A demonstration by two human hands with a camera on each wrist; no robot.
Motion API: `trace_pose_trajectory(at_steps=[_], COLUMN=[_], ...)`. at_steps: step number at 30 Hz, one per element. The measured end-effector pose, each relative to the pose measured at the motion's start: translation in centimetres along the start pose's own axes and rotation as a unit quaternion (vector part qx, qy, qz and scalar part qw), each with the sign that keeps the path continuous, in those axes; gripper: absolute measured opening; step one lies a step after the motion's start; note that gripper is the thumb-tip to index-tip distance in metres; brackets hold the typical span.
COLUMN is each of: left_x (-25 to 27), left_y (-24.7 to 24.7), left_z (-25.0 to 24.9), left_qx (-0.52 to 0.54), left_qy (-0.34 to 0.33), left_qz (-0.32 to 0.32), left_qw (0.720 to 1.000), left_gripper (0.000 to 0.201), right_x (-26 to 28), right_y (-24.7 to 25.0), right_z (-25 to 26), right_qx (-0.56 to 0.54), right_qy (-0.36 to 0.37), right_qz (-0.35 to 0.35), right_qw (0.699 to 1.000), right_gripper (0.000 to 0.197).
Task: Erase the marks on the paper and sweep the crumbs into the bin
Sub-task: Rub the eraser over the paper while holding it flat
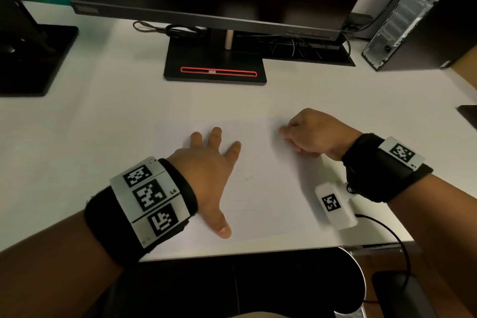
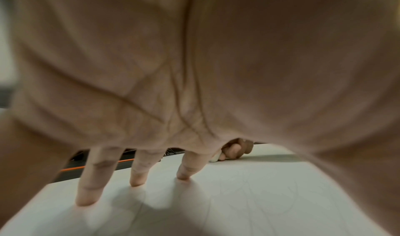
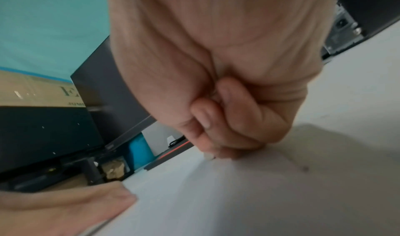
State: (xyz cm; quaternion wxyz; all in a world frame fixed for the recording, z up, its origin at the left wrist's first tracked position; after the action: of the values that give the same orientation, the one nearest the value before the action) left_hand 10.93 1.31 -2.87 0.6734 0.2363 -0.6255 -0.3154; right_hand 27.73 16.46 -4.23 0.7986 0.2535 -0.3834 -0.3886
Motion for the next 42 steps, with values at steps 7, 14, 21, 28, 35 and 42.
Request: trace_pose_trajectory(at_steps=[7,14,21,28,35,42], left_x=[0.2,0.1,0.3,0.2,0.2,0.2], left_y=[0.1,0.1,0.0,0.0,-0.1,0.0], left_z=[0.0,0.0,0.1,0.0,0.0,0.0], left_qx=[-0.004,0.0,0.0,-0.004,-0.003,-0.002], left_qy=[0.001,0.002,0.002,0.002,0.002,0.001], left_qz=[0.0,0.001,0.001,0.0,-0.001,-0.001], left_qw=[1.0,1.0,1.0,1.0,1.0,1.0], left_gripper=[0.154,0.154,0.153,0.152,0.153,0.153], right_x=[-0.2,-0.2,-0.3,-0.7,-1.3,-2.0], right_y=[-0.5,-1.0,-1.3,-1.2,-0.2,0.4], right_z=[0.3,0.6,0.9,1.0,1.0,0.9], right_qx=[0.0,-0.003,0.005,0.016,0.024,0.007], right_qy=[0.0,0.009,0.022,0.031,0.022,0.001], right_qz=[0.011,0.029,0.031,0.011,-0.022,-0.057], right_qw=[1.0,1.0,0.999,0.999,0.999,0.998], right_gripper=[0.038,0.038,0.036,0.044,0.041,0.038])
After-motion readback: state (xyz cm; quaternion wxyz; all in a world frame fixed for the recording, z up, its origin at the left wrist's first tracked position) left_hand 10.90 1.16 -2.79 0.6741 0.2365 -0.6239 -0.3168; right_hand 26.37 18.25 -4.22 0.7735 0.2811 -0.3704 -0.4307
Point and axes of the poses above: each hand's wrist, its own x-axis away from the middle knuckle, its own y-axis out of the back of the hand, z = x × y, the point moved 2 cm from there along -x, towards the middle knuckle, and after that the axes turned 7 degrees about -x, right-handed, at the moved point
